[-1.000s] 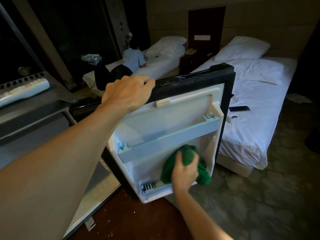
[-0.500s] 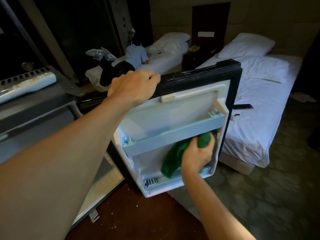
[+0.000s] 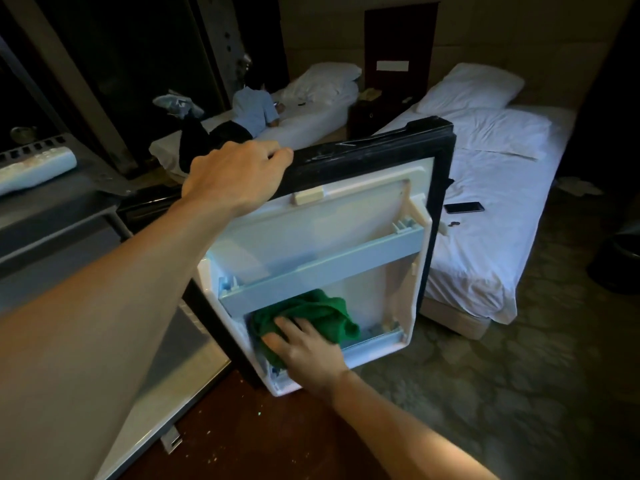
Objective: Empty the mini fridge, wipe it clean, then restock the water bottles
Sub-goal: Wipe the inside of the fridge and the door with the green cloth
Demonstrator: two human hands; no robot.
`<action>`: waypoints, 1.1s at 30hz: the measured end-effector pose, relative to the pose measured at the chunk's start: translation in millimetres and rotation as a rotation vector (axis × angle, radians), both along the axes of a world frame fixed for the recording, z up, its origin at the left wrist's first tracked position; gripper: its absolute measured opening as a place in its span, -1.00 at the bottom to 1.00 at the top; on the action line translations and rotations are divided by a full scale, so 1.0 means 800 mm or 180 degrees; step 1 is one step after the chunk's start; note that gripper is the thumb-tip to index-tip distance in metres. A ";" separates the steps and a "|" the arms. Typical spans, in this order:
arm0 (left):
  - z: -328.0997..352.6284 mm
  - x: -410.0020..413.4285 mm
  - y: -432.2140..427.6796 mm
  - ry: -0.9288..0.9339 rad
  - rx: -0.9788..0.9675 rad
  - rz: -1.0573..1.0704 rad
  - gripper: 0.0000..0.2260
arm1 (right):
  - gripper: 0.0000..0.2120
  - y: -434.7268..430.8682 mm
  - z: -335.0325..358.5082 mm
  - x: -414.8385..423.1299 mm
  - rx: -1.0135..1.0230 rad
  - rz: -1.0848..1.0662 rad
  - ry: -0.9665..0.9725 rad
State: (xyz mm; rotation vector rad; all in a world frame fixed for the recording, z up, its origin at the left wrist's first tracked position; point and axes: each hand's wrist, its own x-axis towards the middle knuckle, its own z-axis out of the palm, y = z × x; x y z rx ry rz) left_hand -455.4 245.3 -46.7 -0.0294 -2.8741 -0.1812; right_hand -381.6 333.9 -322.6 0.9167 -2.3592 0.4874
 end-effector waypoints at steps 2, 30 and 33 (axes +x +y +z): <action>-0.001 0.002 0.000 0.0036 -0.0015 -0.0011 -0.64 | -0.60 0.031 -0.014 -0.002 -0.0025 -0.0171 -0.0254; -0.001 0.012 0.002 0.0005 -0.0017 -0.0097 -0.65 | -0.62 -0.040 0.035 0.020 -0.0807 -0.0199 -0.0347; 0.001 0.019 0.002 -0.0047 0.0053 -0.0083 -0.68 | -0.77 -0.009 0.036 0.016 0.0164 -0.0227 -0.0012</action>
